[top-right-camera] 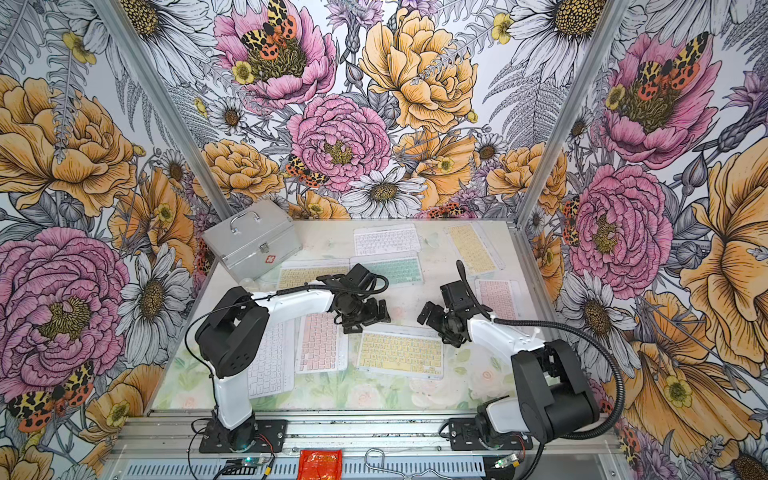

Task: Stack the numeric keypads
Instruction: Move the numeric keypad to the center of the board, then pick up the numeric keypad from the center of the board.

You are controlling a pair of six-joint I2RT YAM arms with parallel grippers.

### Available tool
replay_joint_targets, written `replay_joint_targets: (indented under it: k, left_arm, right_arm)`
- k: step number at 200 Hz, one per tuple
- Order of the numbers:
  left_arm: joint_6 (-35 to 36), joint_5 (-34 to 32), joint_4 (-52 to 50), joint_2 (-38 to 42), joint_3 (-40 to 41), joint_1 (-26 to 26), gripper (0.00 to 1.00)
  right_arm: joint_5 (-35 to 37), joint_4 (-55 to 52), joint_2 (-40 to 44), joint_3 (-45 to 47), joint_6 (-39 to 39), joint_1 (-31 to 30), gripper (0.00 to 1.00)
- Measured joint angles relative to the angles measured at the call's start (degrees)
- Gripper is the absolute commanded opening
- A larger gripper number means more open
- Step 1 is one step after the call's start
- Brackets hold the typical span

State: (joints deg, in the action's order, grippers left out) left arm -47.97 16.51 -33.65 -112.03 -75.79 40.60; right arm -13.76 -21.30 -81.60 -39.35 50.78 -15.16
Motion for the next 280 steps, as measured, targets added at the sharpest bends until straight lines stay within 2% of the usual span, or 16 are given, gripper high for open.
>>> replay_joint_targets:
  k: [45, 67, 108, 177, 280]
  left_arm:
    - [0.6, -0.2, 3.7, -4.2, -5.1, -3.9, 0.99]
    - [0.6, -0.4, 4.4, -4.8, -5.8, -4.7, 0.99]
    - [0.6, -0.7, 4.9, -5.8, -6.9, -5.3, 0.99]
    - [1.1, -2.1, 5.2, -6.9, -8.5, -6.9, 0.99]
    - [1.0, -2.6, 6.0, -6.9, -8.4, -7.4, 0.99]
  right_arm:
    - [-1.2, 3.3, -9.6, -8.3, -2.3, 3.0, 1.00]
    - [-1.6, 5.3, -11.1, -9.2, -2.7, 3.3, 1.00]
    - [-3.3, 8.7, -11.5, -8.6, -4.9, 4.0, 1.00]
    - [-8.2, 21.6, -11.3, -3.2, -7.0, 5.2, 0.96]
    - [-10.4, 25.5, -6.4, 0.0, -7.4, 5.4, 0.95]
